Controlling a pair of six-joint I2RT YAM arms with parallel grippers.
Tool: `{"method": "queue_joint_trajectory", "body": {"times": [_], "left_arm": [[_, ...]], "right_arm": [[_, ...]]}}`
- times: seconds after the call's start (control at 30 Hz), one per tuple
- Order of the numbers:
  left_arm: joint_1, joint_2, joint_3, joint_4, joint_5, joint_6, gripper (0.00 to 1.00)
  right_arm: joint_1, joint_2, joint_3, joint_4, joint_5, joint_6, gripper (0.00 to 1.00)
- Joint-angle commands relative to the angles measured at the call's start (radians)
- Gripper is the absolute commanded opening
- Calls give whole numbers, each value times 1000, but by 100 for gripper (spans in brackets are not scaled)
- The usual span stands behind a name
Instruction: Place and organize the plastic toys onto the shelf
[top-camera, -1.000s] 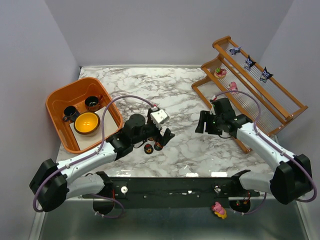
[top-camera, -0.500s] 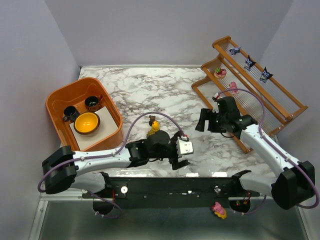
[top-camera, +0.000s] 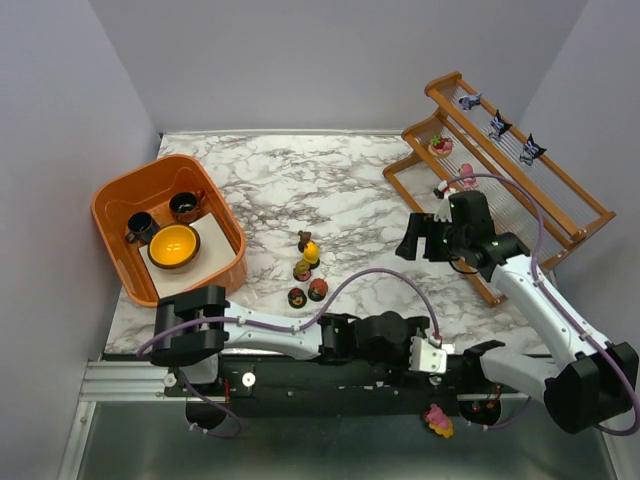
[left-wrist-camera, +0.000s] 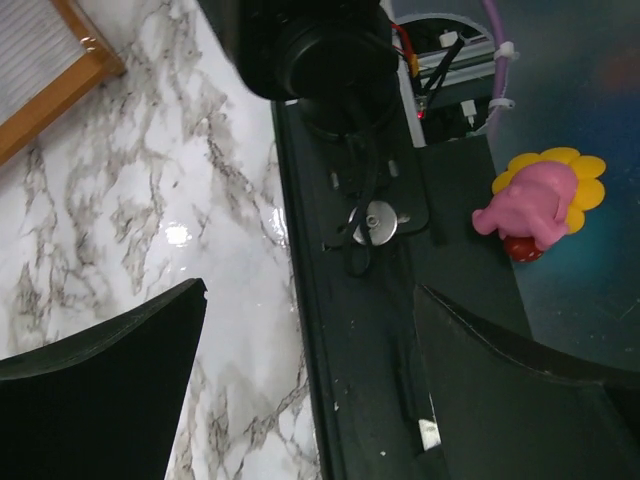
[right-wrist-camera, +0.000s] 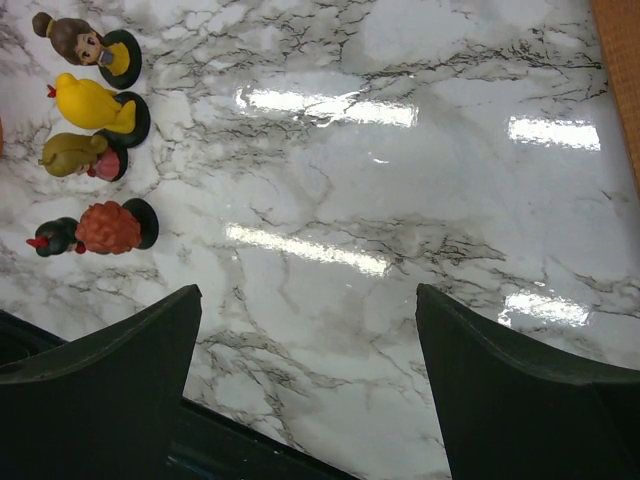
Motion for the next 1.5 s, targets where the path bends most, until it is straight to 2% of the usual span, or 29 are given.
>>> {"method": "queue_joint_trajectory", "body": {"times": [0.0, 0.3, 0.67, 1.0, 1.17, 1.3, 1.47], "left_arm": [[-36, 68, 62, 27, -58, 11, 94], [-79, 171, 162, -10, -61, 43, 95], [-84, 234, 241, -112, 189, 57, 93], [-121, 255, 298, -253, 252, 157, 91], [-139, 301, 343, -231, 255, 131, 91], [-142, 355, 349, -140, 250, 79, 91], [-145, 416, 381, -93, 213, 40, 86]], "right_arm": [[-17, -62, -36, 14, -53, 8, 94], [-23, -201, -57, 14, 36, 29, 94], [-23, -268, -93, 10, 79, 21, 94], [-23, -300, -137, 33, 61, 26, 94], [-25, -306, -151, 52, 42, 29, 94], [-25, -311, -152, 58, 25, 34, 94], [-25, -331, -154, 58, 24, 37, 94]]}}
